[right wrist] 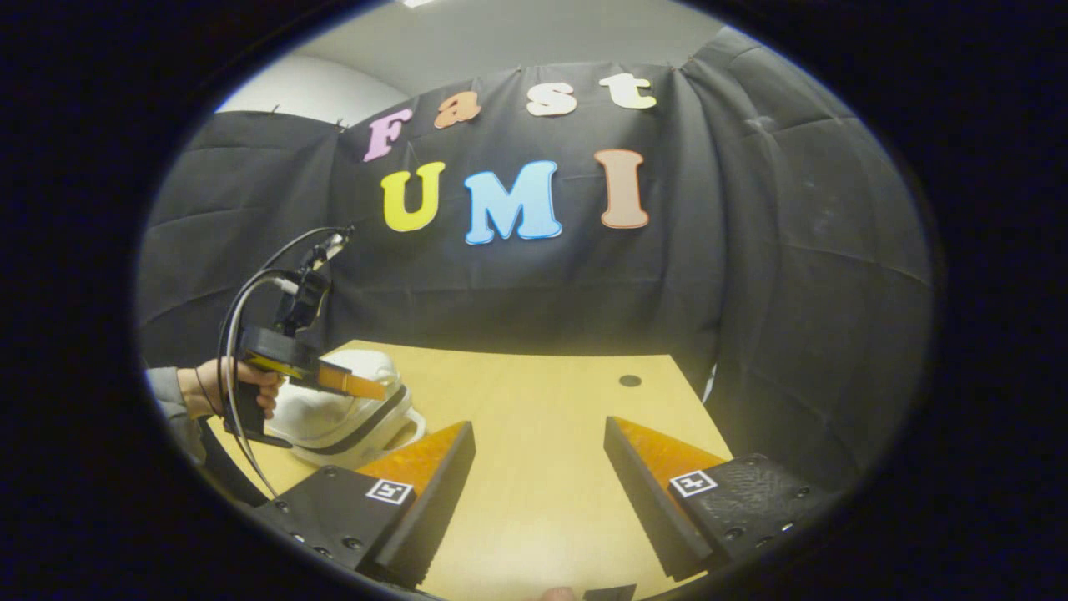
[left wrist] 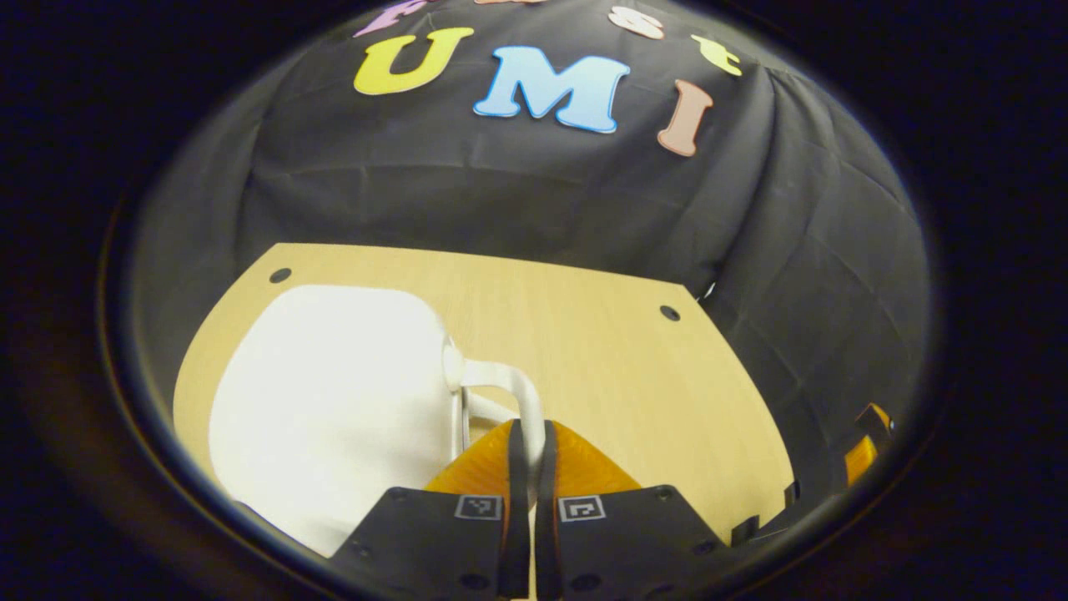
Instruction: First open the suitcase, pack the skin care products into it, and then close the suitcase.
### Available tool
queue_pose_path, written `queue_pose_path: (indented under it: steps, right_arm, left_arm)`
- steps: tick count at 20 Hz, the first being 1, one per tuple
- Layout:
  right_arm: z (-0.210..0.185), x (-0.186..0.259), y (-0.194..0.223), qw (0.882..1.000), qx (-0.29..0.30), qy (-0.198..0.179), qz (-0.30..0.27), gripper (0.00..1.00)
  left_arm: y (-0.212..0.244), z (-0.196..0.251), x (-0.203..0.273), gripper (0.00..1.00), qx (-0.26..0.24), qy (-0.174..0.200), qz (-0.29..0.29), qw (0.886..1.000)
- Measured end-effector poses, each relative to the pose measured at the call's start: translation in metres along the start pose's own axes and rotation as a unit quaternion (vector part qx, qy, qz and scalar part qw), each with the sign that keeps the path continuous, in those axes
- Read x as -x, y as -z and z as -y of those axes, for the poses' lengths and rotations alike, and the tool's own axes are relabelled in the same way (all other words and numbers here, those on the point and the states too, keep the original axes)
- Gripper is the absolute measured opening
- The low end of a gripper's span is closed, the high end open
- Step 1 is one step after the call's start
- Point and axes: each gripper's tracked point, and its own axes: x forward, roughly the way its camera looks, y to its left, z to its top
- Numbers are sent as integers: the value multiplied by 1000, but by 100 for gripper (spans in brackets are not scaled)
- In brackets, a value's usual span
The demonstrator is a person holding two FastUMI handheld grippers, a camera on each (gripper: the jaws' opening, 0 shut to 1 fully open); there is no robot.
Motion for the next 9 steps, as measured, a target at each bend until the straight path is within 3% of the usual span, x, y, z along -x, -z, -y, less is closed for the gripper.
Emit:
queue_pose_path:
  steps: [3, 7, 9]
  right_arm:
    - [4, -1, -4, 1000, 3, 10, 2, 95]
    - [1, 3, -14, 1000, -1, 22, 9, 95]
    - [-3, 6, -22, 1000, -2, 26, 17, 95]
  left_arm:
    - [18, 8, -14, 14, -13, 3, -24, 1000]
    - [10, 9, -12, 29, -30, -8, 3, 1000]
    - [-7, 8, 8, 44, -45, -20, 30, 998]
